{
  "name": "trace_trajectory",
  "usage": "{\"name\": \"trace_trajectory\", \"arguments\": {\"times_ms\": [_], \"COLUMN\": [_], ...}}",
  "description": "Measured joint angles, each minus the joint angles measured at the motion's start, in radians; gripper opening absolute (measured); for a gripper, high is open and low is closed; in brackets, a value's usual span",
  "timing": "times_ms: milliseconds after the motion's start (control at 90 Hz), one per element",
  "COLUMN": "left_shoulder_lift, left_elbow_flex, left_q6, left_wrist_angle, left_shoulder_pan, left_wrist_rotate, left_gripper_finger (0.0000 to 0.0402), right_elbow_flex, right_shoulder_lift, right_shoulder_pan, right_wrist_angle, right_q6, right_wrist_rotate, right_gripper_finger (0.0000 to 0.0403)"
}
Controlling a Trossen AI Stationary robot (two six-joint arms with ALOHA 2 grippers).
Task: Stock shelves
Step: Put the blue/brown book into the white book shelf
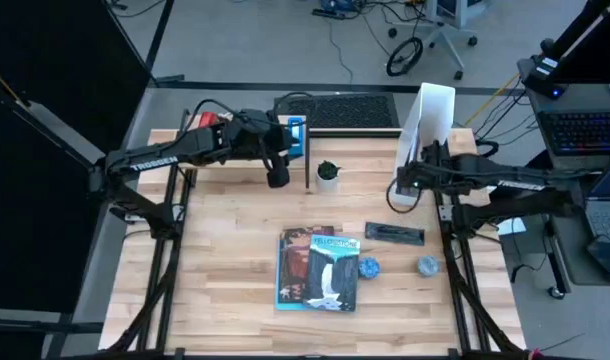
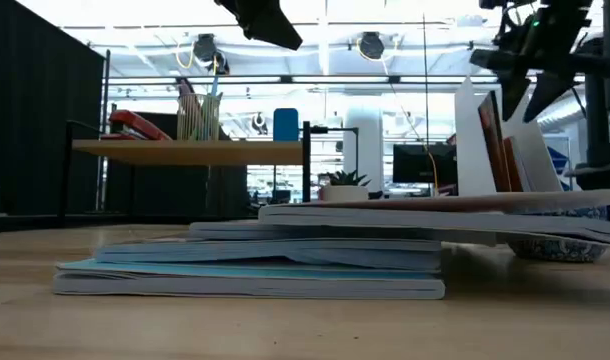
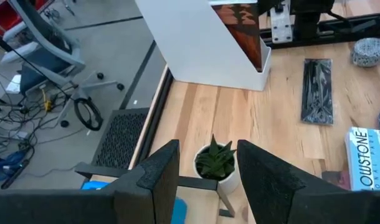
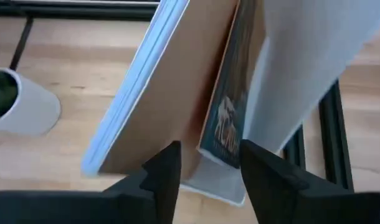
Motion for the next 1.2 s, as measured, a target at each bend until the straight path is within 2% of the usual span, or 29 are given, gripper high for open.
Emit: {"name": "trace_trajectory", "arguments": {"times_ms": [200, 456, 689, 911, 1200], "left_shoulder_lift": [0.0, 0.0, 0.0, 0.0, 0.0], "left_elbow_flex": [0.0, 0.0, 0.0, 0.0, 0.0], "left_q6": [0.0, 0.001, 0.002, 0.019, 0.025], "left_wrist_angle": [-0.007, -0.01, -0.007, -0.006, -0.002], "left_shoulder_pan": [0.001, 0.001, 0.001, 0.001, 0.001], "left_wrist_rotate": [0.0, 0.0, 0.0, 0.0, 0.0], "left_gripper_finger": [0.0148, 0.0148, 0.0148, 0.0148, 0.0148], "right_elbow_flex": [-0.048, -0.119, -0.138, -0.137, -0.129], "right_shoulder_lift": [0.0, 0.001, 0.023, 0.05, 0.035], "right_shoulder_pan": [-0.092, -0.141, -0.149, -0.149, -0.142], "right_wrist_angle": [0.078, 0.177, 0.185, 0.186, 0.163], "right_q6": [-0.072, -0.124, -0.125, -0.13, -0.132], "right_wrist_rotate": [-0.007, -0.005, 0.001, 0.014, 0.023], "right_gripper_finger": [0.0153, 0.0145, 0.0102, 0.0014, 0.0005]}}
